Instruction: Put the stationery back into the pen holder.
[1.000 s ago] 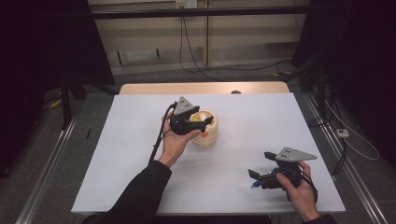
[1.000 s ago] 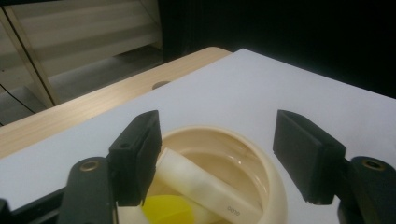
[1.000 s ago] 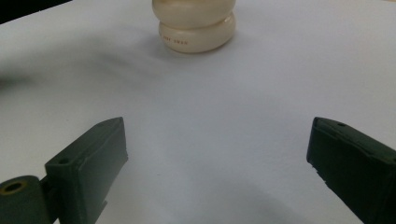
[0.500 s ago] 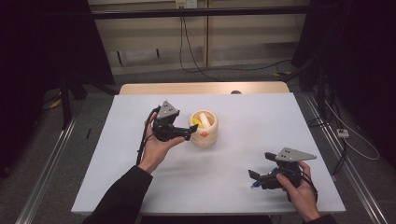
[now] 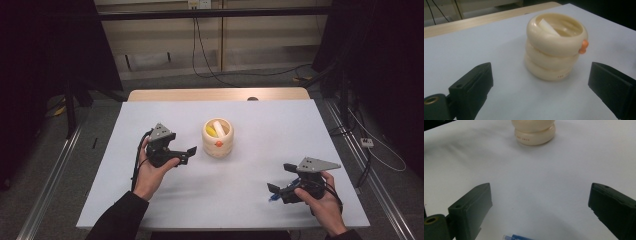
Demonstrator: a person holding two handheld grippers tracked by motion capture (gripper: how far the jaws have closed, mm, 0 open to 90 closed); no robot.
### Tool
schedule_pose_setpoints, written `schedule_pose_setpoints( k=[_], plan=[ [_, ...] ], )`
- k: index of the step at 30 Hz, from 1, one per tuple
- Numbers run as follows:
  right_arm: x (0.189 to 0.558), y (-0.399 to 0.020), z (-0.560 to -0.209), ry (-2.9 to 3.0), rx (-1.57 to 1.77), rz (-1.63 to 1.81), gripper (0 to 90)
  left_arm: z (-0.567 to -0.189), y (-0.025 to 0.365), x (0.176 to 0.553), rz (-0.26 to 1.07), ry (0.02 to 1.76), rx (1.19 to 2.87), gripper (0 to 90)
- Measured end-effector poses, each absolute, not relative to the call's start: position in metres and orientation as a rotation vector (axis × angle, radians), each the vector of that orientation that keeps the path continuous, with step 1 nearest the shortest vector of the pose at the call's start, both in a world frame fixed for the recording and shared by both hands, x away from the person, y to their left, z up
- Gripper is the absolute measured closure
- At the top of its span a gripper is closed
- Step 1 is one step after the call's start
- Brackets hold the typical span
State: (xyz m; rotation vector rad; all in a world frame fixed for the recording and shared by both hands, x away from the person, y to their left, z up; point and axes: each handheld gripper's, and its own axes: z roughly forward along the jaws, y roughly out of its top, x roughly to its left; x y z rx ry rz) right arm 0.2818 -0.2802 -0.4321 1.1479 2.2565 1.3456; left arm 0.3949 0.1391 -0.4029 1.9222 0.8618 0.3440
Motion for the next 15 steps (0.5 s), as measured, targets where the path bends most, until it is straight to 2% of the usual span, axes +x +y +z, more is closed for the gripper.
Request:
schedule_pose_setpoints(
  k=[3, 7, 9, 12, 15],
  plan=[
    [0.281, -0.281, -0.431, 2.287, 1.121, 1.378, 4.5, -0.410, 0.147, 0.388, 0.298, 0.878, 1.932, 5.9],
    [0.282, -0.281, -0.429, 2.300, 1.127, 1.347, 5.8, -0.416, 0.157, 0.375, 0.323, 0.866, 1.971, 5.9],
    [0.283, -0.282, -0.429, 2.335, 1.118, 1.337, 12.8, -0.419, 0.162, 0.367, 0.316, 0.865, 1.980, 5.9],
    [0.284, -0.281, -0.428, 2.347, 1.133, 1.299, 10.4, -0.422, 0.169, 0.355, 0.324, 0.867, 1.991, 6.0],
    [0.284, -0.279, -0.427, 2.359, 1.132, 1.279, 14.3, -0.430, 0.175, 0.341, 0.340, 0.912, 1.977, 6.3]
  ],
)
